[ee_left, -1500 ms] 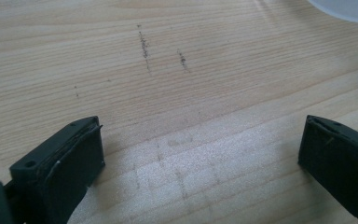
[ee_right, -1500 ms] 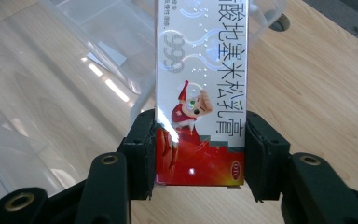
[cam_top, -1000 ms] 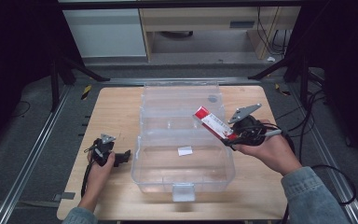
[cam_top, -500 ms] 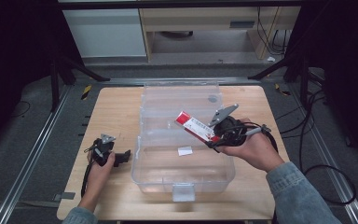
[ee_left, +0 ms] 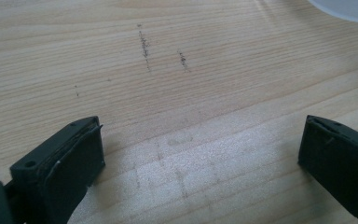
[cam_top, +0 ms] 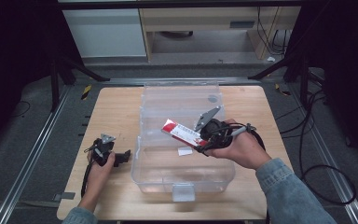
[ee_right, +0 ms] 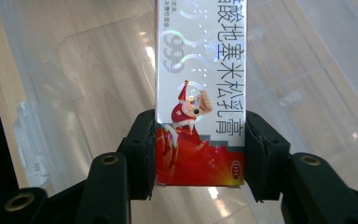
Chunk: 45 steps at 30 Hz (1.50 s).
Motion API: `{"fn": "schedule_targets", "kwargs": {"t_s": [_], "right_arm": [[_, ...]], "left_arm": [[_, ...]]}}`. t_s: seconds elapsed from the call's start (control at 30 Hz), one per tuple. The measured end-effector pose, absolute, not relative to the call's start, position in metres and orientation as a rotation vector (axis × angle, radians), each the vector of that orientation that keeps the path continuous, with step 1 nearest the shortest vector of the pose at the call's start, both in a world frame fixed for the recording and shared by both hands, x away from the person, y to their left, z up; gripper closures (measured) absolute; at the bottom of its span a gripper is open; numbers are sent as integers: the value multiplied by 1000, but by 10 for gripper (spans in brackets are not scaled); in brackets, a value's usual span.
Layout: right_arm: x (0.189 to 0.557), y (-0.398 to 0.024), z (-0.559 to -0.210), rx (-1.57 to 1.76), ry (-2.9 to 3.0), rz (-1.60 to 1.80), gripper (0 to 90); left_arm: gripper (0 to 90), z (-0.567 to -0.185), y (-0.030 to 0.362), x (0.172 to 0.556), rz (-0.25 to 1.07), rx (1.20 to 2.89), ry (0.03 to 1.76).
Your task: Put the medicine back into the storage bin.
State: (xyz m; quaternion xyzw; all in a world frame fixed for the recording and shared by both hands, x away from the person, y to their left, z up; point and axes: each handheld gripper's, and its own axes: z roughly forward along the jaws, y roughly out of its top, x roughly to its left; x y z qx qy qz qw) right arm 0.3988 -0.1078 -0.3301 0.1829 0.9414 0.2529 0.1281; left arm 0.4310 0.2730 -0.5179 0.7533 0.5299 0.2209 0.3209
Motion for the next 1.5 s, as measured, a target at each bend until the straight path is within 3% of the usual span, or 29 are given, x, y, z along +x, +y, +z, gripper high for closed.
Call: {"fn": "schedule_targets", "kwargs": {"t_s": [0.93, 1.5], "right_arm": [[393, -62, -344, 299, 2867, 641, 515], [390, -37, -371, 173, 2946, 584, 515]], "left_arm": [[0, -518, 273, 431, 578, 1978, 1386], [0, -518, 273, 431, 577, 1979, 1387]]}}
